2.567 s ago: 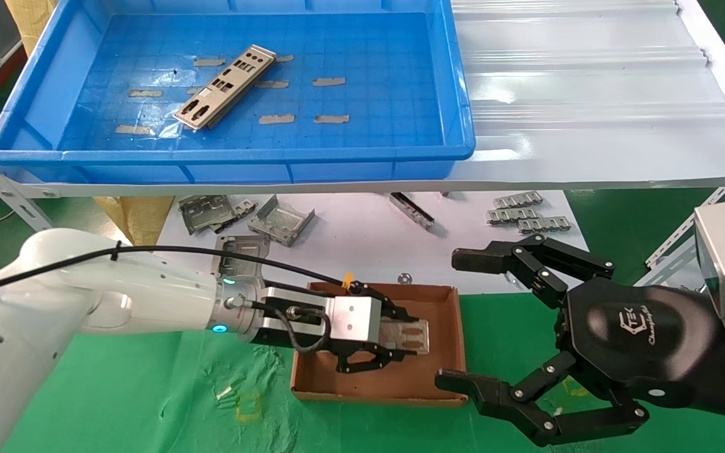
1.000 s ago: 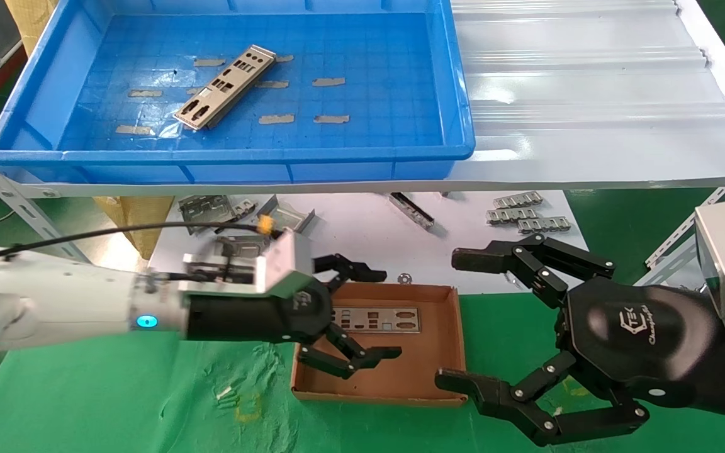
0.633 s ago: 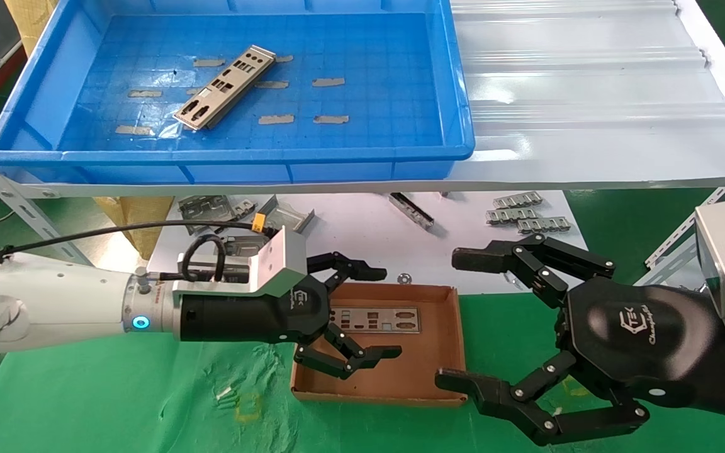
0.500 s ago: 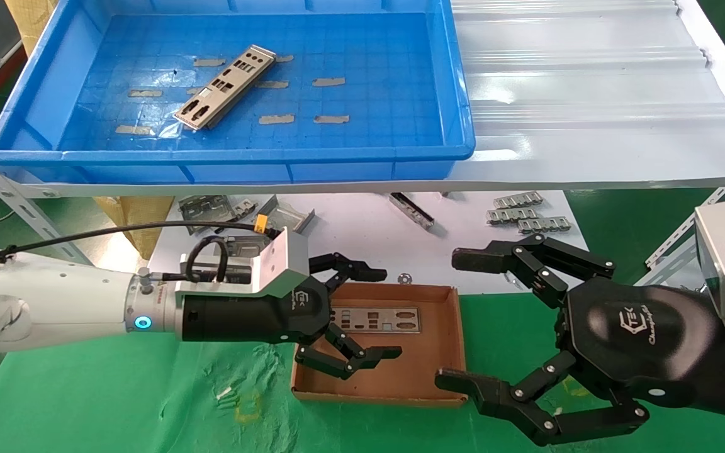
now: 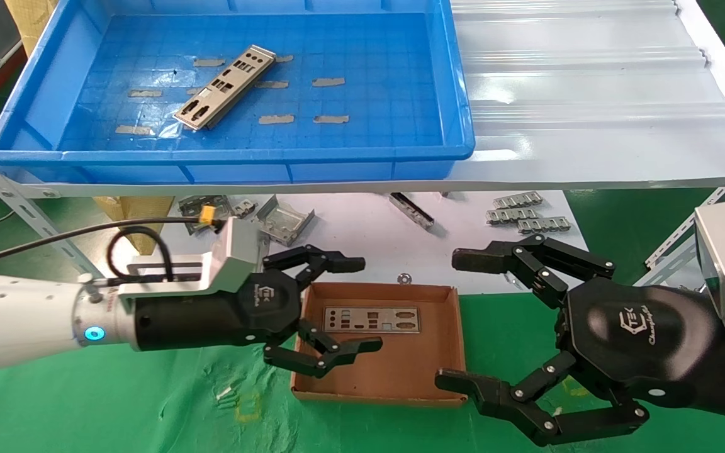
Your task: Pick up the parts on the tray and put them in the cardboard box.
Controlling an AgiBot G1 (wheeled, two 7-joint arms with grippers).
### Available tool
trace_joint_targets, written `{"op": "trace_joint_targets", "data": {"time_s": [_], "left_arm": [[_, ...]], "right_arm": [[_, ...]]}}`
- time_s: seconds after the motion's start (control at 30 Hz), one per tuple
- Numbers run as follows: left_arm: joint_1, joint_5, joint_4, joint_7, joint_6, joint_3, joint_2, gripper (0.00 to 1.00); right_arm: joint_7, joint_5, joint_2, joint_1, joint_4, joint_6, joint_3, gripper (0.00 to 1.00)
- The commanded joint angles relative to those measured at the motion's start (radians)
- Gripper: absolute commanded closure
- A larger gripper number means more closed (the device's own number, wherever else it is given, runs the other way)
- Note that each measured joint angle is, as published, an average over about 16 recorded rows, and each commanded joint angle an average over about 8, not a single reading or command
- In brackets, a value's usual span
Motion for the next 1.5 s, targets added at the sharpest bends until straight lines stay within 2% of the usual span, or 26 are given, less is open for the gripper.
{"op": "trace_joint_targets", "data": {"time_s": [0.03,1.5], "left_arm": [[0.017,-0.005,-0.039,-0.021,-0.003,-0.019,-0.021,0.00],[0.387,-0.118,-0.899,-0.486,-0.066,-0.441,-0.481,0.00]], "right_arm": [[0.000,0.000,0.000,0.000,0.000,0.000,0.000,0.00],[0.000,0.000,0.000,0.000,0.000,0.000,0.000,0.00]]}}
